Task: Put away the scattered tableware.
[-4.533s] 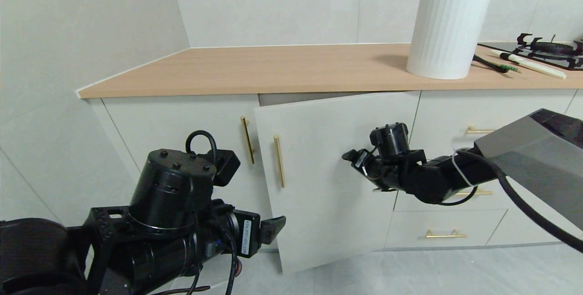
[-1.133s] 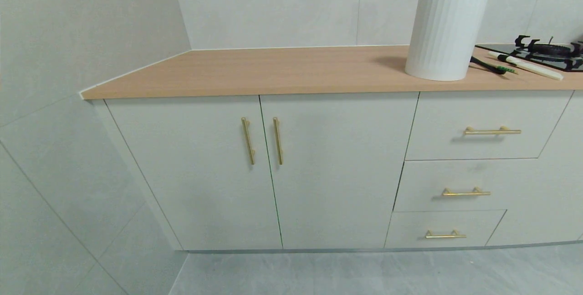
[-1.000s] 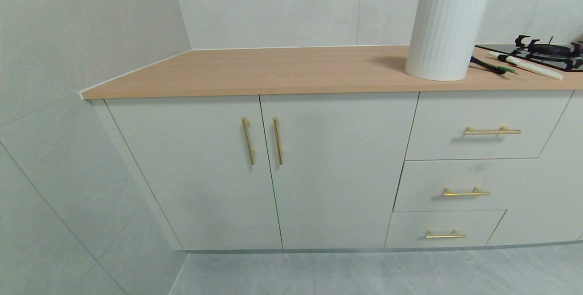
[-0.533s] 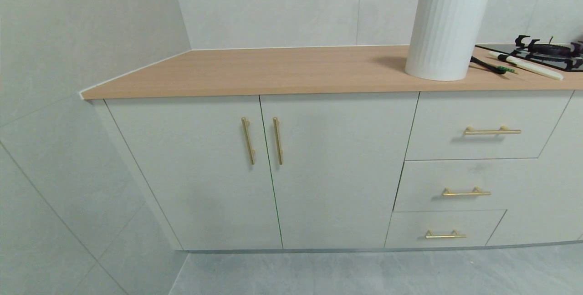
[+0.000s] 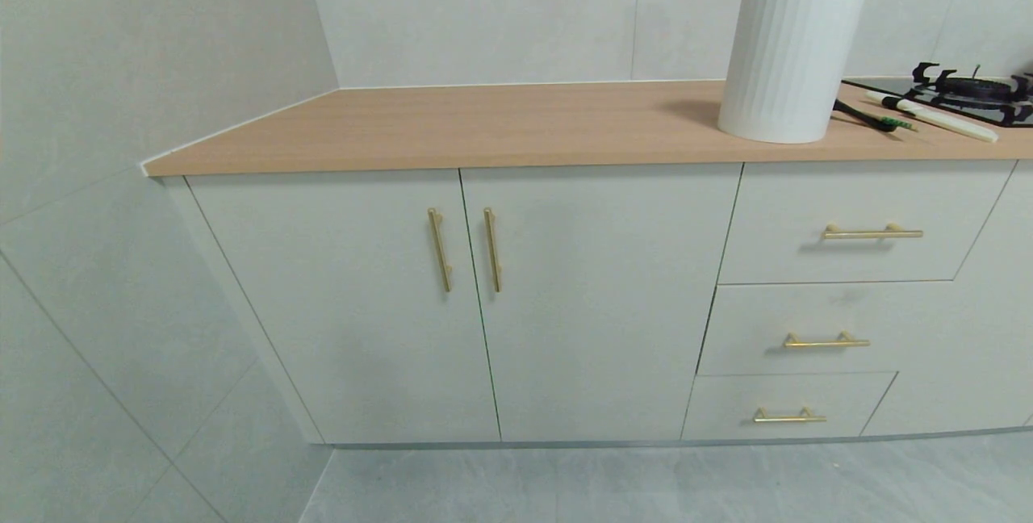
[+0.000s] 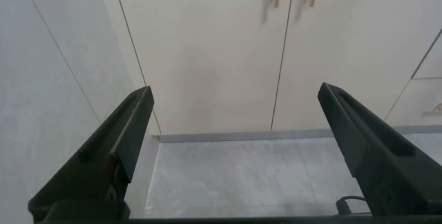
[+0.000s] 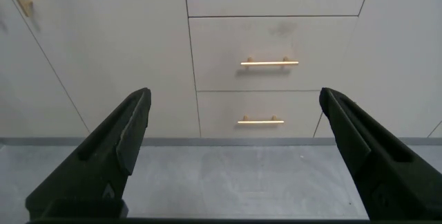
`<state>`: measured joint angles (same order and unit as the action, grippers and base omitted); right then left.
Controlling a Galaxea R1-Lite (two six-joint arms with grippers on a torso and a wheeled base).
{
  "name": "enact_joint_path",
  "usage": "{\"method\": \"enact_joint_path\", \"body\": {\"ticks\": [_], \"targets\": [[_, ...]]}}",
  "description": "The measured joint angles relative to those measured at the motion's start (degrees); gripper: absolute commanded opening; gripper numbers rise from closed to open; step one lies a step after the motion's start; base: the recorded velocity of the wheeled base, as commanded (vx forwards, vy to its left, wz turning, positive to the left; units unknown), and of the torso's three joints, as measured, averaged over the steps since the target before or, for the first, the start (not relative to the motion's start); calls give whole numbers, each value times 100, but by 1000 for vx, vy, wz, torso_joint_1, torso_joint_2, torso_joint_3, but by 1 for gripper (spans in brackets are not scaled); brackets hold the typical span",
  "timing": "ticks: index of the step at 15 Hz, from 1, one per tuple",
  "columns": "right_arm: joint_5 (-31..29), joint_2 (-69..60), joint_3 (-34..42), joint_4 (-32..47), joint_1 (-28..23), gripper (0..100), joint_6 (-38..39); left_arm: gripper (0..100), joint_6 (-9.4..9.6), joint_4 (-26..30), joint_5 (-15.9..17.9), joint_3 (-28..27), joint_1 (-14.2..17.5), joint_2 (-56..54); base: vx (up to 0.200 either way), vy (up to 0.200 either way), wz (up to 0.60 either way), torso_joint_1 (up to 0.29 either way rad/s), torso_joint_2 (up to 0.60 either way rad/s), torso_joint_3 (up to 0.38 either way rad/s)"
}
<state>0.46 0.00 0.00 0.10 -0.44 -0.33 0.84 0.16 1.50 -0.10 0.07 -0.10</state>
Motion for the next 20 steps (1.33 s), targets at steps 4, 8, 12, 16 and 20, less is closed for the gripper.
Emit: {"method": "enact_joint_path", "body": {"ticks": [4, 8, 12, 16, 20], "targets": [[5, 0, 0, 9, 6, 100, 28, 100, -40, 2, -6, 0, 0, 0, 0, 0, 0, 0, 0, 0], [11, 2, 0, 12, 9, 100, 11, 100, -60, 2, -9, 0, 0, 0, 0, 0, 0, 0, 0, 0], [11, 5, 0, 15, 9, 100, 15, 100, -57, 0, -9, 0, -2, 2, 0, -150, 0, 3, 1, 3], [9, 7, 0, 17, 15, 100, 20, 100, -57, -6, -6, 2, 2, 2, 0, -200, 0, 6, 1, 0], [9, 7, 0, 15, 9, 100, 17, 100, -57, 0, -9, 2, 0, 2, 0, -200, 0, -1, 8, 4]]}}
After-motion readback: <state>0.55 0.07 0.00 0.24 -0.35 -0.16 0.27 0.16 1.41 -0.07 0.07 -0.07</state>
